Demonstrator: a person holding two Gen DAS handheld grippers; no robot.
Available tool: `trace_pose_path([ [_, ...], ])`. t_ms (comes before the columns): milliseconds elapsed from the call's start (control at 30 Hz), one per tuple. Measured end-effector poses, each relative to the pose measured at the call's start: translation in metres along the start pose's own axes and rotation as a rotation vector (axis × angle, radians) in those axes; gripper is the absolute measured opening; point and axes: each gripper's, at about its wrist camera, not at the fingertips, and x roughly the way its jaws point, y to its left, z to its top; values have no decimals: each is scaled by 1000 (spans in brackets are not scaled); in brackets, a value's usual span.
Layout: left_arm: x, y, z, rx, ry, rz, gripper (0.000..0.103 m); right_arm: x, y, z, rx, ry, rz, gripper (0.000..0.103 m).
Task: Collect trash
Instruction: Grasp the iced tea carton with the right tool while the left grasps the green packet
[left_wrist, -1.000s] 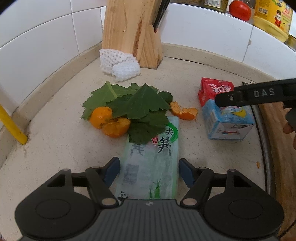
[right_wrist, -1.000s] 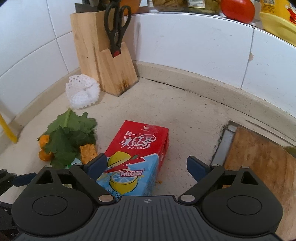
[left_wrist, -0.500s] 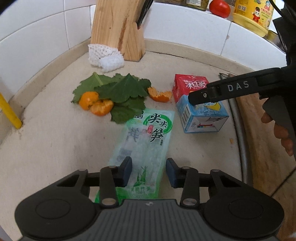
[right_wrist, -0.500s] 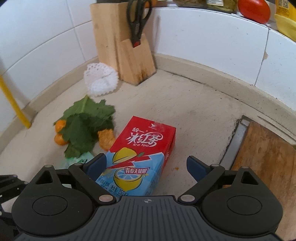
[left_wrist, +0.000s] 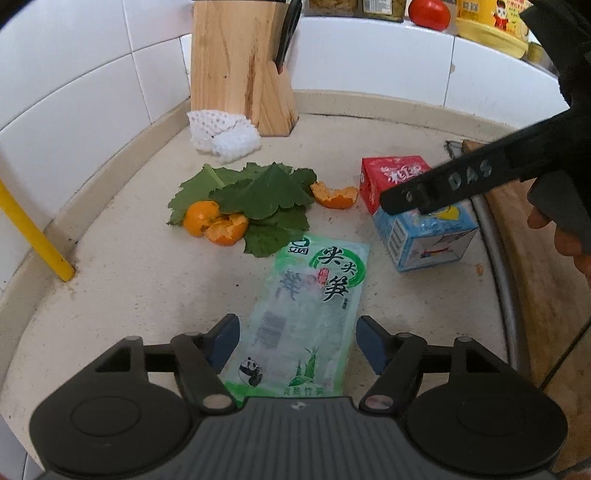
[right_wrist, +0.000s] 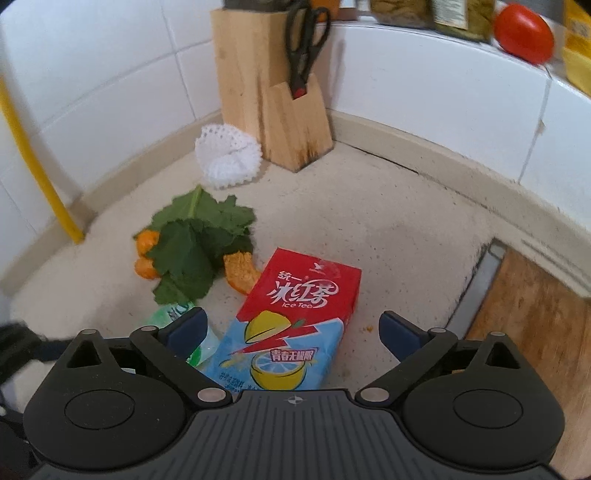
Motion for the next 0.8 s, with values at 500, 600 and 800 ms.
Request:
trace_pose_path([
  [500,6,10,0,-90,27,-77,25,18,5,-10,-2,90,-10,78],
  [600,1,11,-3,-106,40,-101,8,12,6,-17,-17,94,2,76],
  [800,-5,16,-11,-164,71,-215,7,-15,5,-28,10,60,42,75],
])
